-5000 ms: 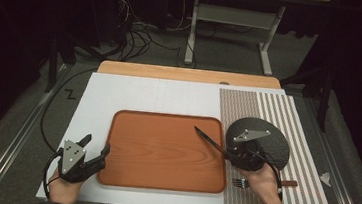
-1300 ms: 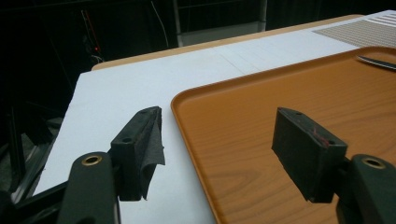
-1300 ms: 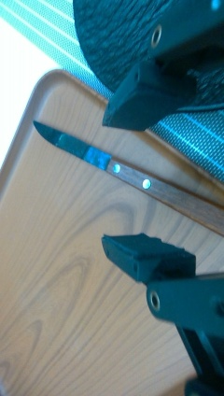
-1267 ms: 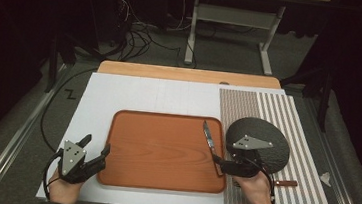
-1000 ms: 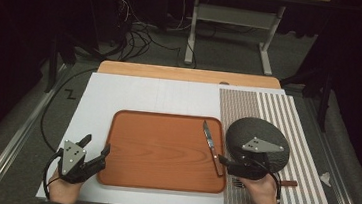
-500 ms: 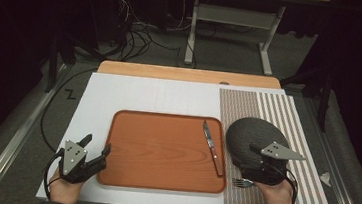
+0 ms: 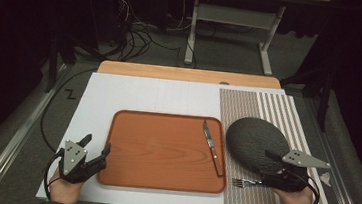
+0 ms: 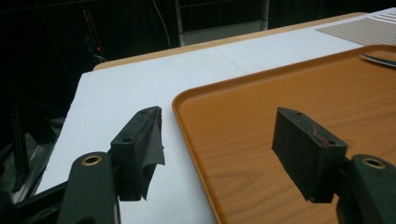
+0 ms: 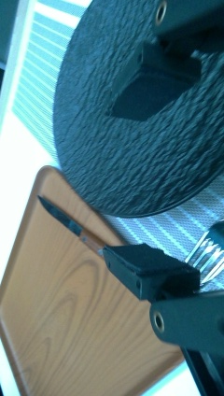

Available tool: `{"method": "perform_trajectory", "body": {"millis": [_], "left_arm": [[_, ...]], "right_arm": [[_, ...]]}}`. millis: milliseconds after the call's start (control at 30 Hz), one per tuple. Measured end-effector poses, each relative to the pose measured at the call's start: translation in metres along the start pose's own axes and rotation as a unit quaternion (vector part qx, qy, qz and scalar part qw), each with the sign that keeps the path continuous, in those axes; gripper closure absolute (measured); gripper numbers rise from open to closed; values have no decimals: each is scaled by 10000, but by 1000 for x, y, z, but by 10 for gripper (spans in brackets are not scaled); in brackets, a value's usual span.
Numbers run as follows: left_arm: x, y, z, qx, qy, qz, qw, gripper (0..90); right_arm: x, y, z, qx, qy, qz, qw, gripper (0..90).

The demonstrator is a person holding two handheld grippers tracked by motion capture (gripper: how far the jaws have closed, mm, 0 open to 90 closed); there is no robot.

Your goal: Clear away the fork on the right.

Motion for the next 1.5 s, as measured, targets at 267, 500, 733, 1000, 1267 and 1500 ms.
{"method": "perform_trajectory", "body": {"millis": [267, 500, 733, 1000, 1267, 1500], "left_arm": [[1, 0, 0, 4, 54, 40, 10000, 328], [1, 0, 0, 10, 72, 39, 10000, 325], [1, 0, 0, 14, 53, 28, 10000, 325], [0, 0, -1, 48, 52, 6, 10000, 325], [0, 0, -1, 49, 50, -3, 10000, 325], [0, 0, -1, 45, 46, 2, 10000, 325]], "right_arm": [[10, 17, -13, 111, 125, 197, 9997, 379], [21, 31, -25, 232, 150, 405, 9988, 402], [36, 39, -34, 286, 144, 764, 9966, 434], [49, 47, -40, 291, 120, 1120, 9932, 449], [60, 50, -46, 311, 172, 1529, 9876, 467], [64, 45, -45, 169, 248, 1785, 9835, 475]]}}
Point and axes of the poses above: each handheld gripper's, and its own axes: y roughly backward along the jaws, x roughly out of its underside, z roughly to its left, the point moved 10 cm from there along -y, roughly forward along the jaws, and after that the axes turned 6 degrees about -z, right-handed, at the moved point
